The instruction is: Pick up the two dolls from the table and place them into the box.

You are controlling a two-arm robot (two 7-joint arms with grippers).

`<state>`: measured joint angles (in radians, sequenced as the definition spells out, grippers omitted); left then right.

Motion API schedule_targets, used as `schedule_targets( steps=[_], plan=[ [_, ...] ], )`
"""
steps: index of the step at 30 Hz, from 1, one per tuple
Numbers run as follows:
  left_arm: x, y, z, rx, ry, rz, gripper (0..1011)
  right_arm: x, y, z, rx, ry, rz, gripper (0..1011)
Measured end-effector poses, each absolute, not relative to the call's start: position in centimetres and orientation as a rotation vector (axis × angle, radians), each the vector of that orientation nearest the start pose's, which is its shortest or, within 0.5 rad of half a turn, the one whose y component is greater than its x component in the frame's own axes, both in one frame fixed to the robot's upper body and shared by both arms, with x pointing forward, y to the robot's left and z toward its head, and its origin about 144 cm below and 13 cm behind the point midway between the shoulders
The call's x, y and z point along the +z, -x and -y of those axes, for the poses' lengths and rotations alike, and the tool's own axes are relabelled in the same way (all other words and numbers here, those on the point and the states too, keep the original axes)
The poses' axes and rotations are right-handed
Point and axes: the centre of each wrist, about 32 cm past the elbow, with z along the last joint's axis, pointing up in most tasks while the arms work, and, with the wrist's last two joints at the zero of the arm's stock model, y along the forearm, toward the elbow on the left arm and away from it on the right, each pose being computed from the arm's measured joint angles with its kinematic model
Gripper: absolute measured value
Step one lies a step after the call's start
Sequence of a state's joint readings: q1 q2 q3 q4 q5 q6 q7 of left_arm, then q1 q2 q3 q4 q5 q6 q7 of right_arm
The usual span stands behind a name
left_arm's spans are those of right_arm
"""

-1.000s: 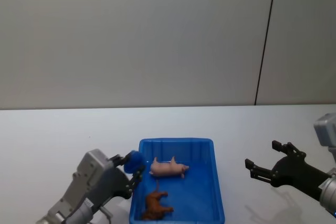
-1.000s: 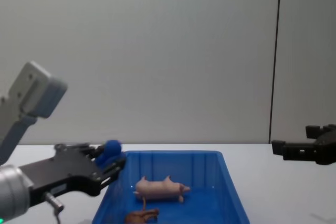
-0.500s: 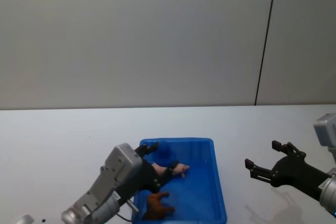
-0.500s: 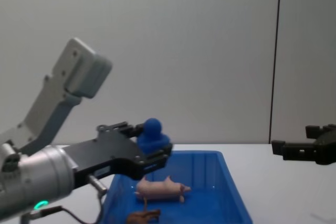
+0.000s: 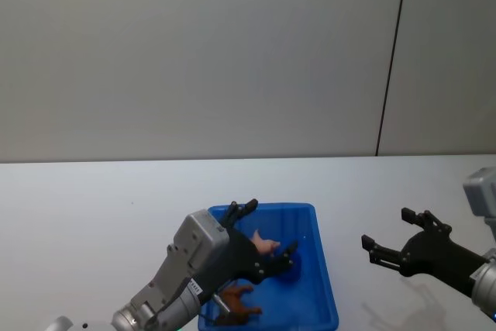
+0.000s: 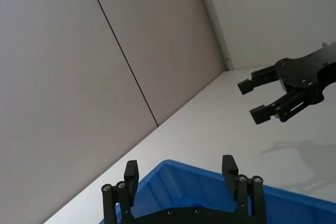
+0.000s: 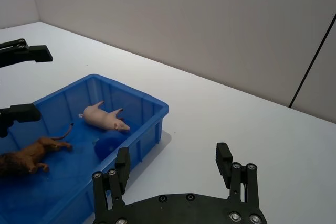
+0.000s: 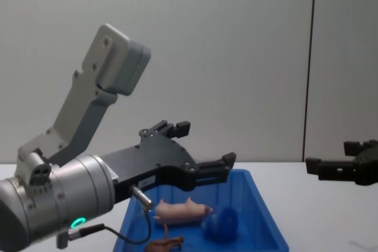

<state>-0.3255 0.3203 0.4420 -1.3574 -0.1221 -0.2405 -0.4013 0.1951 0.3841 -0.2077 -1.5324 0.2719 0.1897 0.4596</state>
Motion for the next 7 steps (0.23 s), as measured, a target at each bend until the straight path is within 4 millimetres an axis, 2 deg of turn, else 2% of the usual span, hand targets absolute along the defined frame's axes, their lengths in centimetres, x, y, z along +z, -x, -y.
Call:
schedule_targets(
  steps=[7],
  plan=[
    [116.69,-52.69,-20.74,0.771,-0.047,0.361,1002,119.36,-50.66,28.15,-0.949,0.185,-0.005,1001]
  ],
)
